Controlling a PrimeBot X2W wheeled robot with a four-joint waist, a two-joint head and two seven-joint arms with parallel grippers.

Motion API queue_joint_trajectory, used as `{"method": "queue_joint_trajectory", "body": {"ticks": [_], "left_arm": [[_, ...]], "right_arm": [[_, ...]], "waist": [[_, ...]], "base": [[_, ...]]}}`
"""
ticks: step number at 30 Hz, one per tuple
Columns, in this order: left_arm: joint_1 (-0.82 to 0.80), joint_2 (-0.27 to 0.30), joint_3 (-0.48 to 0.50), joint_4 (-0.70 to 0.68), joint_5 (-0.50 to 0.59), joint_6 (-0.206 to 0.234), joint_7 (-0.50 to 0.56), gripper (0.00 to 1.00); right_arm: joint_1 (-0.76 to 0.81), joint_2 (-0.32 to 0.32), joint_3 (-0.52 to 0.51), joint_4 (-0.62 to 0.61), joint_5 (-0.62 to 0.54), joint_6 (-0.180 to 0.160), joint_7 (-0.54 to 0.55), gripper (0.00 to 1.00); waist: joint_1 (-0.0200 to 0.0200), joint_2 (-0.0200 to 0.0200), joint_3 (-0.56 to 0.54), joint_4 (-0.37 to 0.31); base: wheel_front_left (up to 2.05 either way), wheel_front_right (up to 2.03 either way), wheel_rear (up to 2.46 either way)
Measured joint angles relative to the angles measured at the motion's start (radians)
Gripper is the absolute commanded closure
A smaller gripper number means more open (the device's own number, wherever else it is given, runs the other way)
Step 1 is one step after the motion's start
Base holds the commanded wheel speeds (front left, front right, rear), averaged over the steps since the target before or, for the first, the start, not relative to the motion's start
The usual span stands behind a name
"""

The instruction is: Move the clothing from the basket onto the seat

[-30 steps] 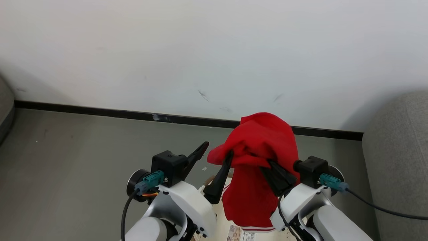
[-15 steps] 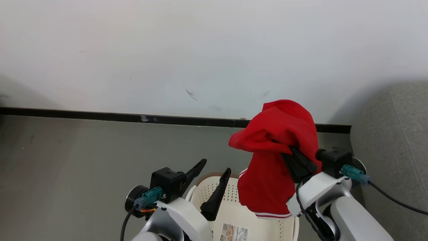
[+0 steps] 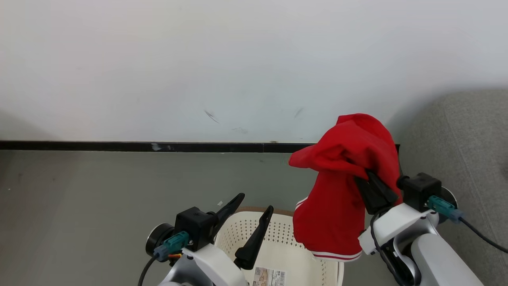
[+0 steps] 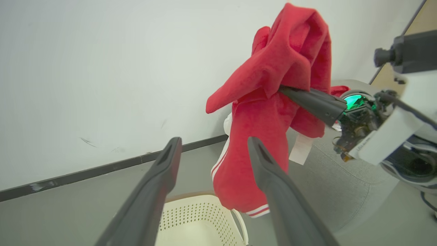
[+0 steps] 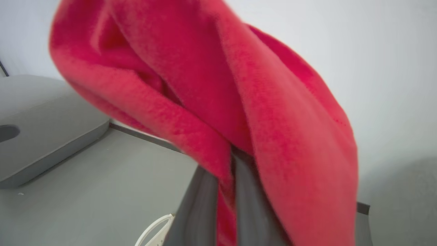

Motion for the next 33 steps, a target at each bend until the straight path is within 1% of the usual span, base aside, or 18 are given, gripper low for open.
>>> {"method": "queue_joint_trajectory", "body": {"ticks": [8, 11, 19, 30, 33], "left_arm": [[0.033, 0.001, -0.005, -0.014, -0.002, -0.012, -0.034, 0.00], [0.036, 0.002, -0.009, -0.024, -0.002, -0.031, -0.044, 0.00], [0.042, 0.009, -0.011, -0.037, -0.001, -0.044, -0.078, 0.00], [0.065, 0.015, -0.014, -0.055, -0.001, -0.046, -0.106, 0.00], [0.078, 0.017, -0.016, -0.065, 0.000, -0.053, -0.111, 0.00]], "right_arm": [[0.019, -0.013, -0.045, -0.025, -0.025, 0.000, 0.000, 1.00], [0.042, -0.016, -0.065, -0.033, -0.030, 0.000, 0.000, 1.00], [0.062, -0.022, -0.114, -0.062, -0.039, 0.000, 0.000, 1.00], [0.099, -0.037, -0.178, -0.095, -0.051, 0.000, 0.000, 1.00], [0.114, -0.039, -0.193, -0.102, -0.051, 0.000, 0.000, 1.00]], "waist": [[0.0000, 0.0000, -0.003, -0.028], [0.0000, 0.0000, -0.006, -0.047], [0.0000, 0.0000, -0.010, -0.088], [0.0000, 0.0000, -0.015, -0.149], [0.0000, 0.0000, -0.015, -0.165]], "base": [[0.00, 0.00, 0.00], [0.00, 0.00, 0.00], [0.00, 0.00, 0.00], [0.00, 0.00, 0.00], [0.00, 0.00, 0.00]]}}
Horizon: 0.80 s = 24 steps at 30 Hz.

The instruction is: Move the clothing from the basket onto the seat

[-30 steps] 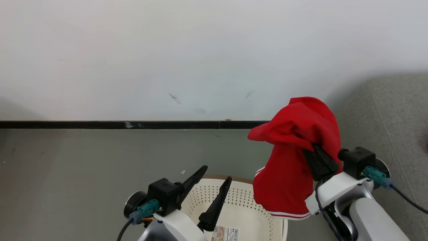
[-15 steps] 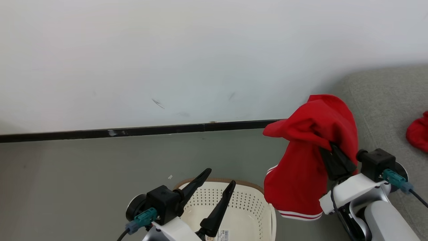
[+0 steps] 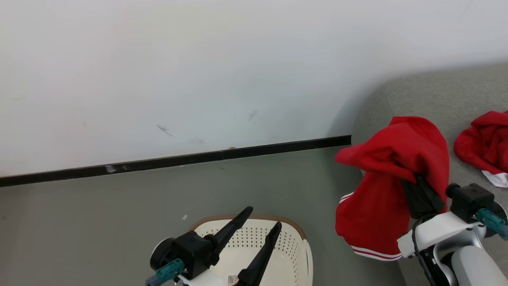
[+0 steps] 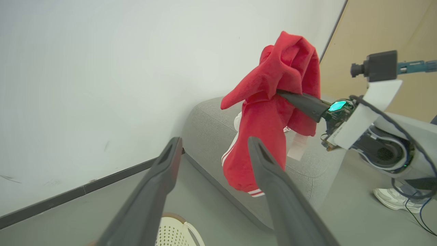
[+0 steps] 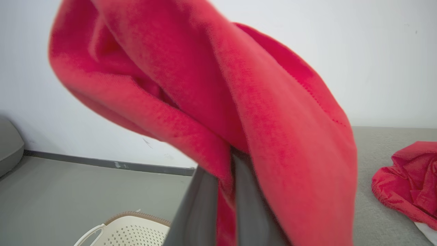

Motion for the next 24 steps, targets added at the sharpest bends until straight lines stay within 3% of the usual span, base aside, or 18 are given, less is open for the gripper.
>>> {"method": "queue_joint_trajectory", "body": {"ticks": [24], "left_arm": [[0.024, -0.002, -0.021, -0.041, 0.000, -0.008, -0.019, 0.00]], "right_arm": [[0.021, -0.014, -0.091, -0.042, -0.028, 0.000, 0.000, 1.00]], "waist": [[0.0000, 0.0000, 0.004, -0.108]], "base": [[0.00, 0.00, 0.00]]}}
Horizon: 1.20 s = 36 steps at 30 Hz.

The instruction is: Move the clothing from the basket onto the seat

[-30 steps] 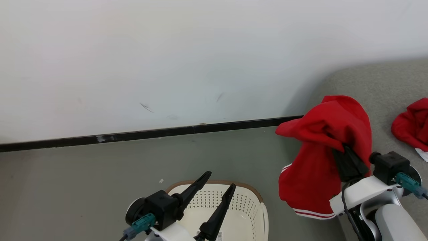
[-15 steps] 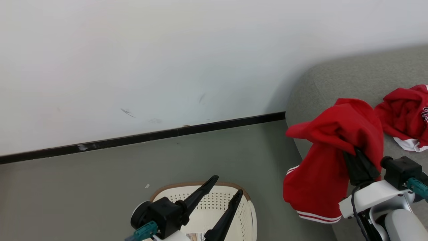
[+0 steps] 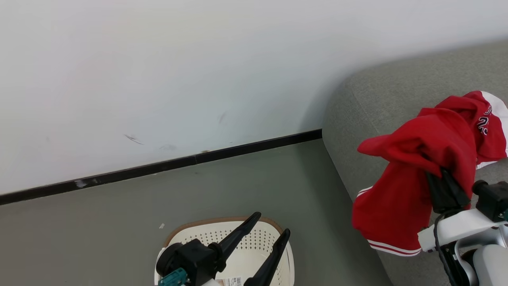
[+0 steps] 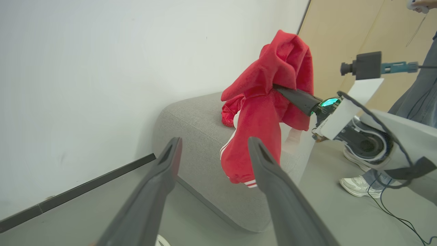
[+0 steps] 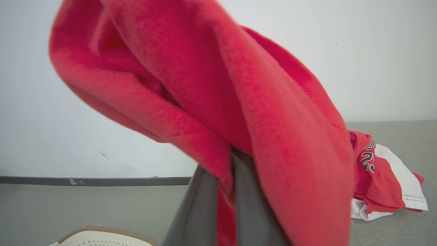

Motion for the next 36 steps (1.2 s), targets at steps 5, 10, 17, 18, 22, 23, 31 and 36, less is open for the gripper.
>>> {"method": "queue_joint_trajectory", "body": {"ticks": [5, 10, 17, 18, 22, 23, 31, 36], "left_arm": [[0.011, 0.001, -0.002, -0.008, 0.000, 0.000, 0.000, 0.00], [0.017, 0.001, -0.016, -0.018, 0.000, 0.000, 0.001, 0.00], [0.017, 0.004, -0.032, -0.020, 0.000, -0.009, 0.009, 0.00], [0.017, 0.004, -0.034, -0.020, 0.000, -0.010, 0.009, 0.00], [0.017, 0.009, -0.036, -0.023, 0.000, -0.015, 0.010, 0.00], [0.017, 0.010, -0.036, -0.025, 0.000, -0.015, 0.010, 0.00], [0.017, 0.020, -0.035, -0.033, 0.000, -0.015, 0.019, 0.00], [0.016, 0.025, -0.035, -0.041, 0.002, -0.018, 0.023, 0.00]], "right_arm": [[0.000, -0.001, -0.033, 0.005, 0.031, 0.000, 0.000, 1.00], [-0.005, -0.047, -0.070, 0.030, 0.046, 0.000, 0.000, 1.00], [-0.066, -0.099, -0.134, 0.066, 0.048, 0.000, 0.002, 1.00], [-0.074, -0.108, -0.145, 0.070, 0.048, 0.000, 0.002, 1.00], [-0.108, -0.138, -0.178, 0.101, 0.050, 0.000, 0.015, 1.00], [-0.114, -0.146, -0.183, 0.108, 0.050, 0.000, 0.016, 1.00], [-0.231, -0.145, -0.267, 0.178, 0.159, 0.000, 0.083, 1.00], [-0.319, -0.182, -0.306, 0.201, 0.183, 0.000, 0.118, 1.00]], "waist": [[0.0000, 0.0000, 0.002, -0.014], [0.0000, 0.0000, 0.009, -0.018], [0.0000, 0.0000, 0.015, -0.010], [0.0000, 0.0000, 0.016, -0.008], [0.0000, 0.0000, 0.019, -0.001], [0.0000, 0.0000, 0.021, 0.001], [0.0000, 0.0000, 0.047, 0.013], [0.0000, 0.0000, 0.064, 0.021]], "base": [[0.00, 0.00, 0.00], [0.00, 0.00, 0.00], [0.00, 0.00, 0.00], [0.00, 0.00, 0.00], [0.00, 0.00, 0.00], [0.00, 0.00, 0.00], [0.00, 0.00, 0.00], [0.00, 0.00, 0.00]]}}
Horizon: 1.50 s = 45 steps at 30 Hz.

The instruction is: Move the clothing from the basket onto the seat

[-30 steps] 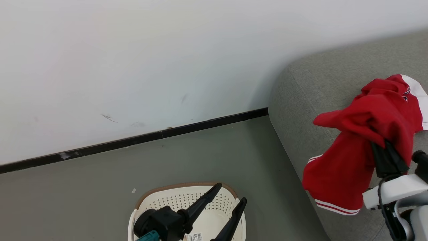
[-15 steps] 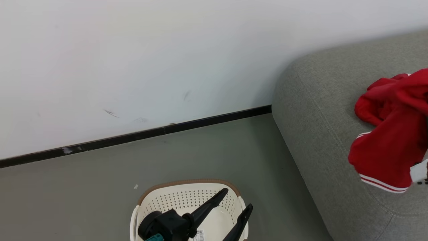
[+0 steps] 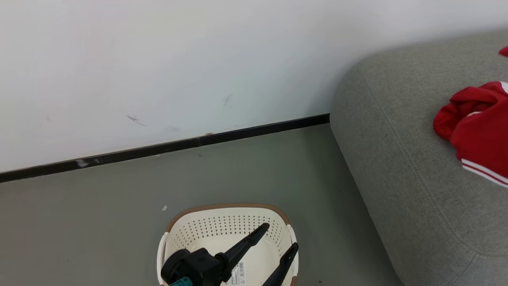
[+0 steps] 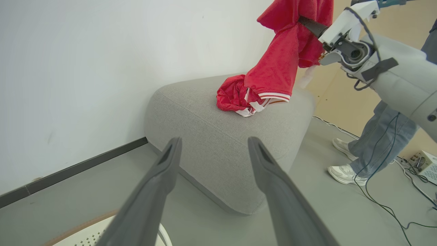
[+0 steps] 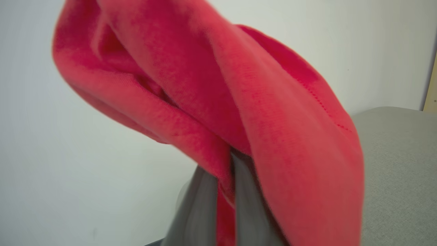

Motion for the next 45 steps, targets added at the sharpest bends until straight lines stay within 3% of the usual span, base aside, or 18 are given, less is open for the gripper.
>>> {"method": "queue_joint_trajectory", "body": {"ticks": [21, 45], "left_arm": [[-0.002, 0.030, -0.002, -0.021, 0.007, -0.009, 0.031, 0.00], [-0.018, 0.071, 0.022, -0.022, 0.007, -0.010, 0.057, 0.00]], "right_arm": [[-0.265, -0.076, -0.162, 0.180, 0.023, 0.000, 0.109, 1.00], [-0.487, -0.144, -0.185, 0.252, 0.023, 0.000, 0.126, 1.00]], "waist": [[0.0000, 0.0000, 0.106, 0.046], [0.0000, 0.0000, 0.227, 0.081]], "base": [[0.00, 0.00, 0.00], [0.00, 0.00, 0.00]]}}
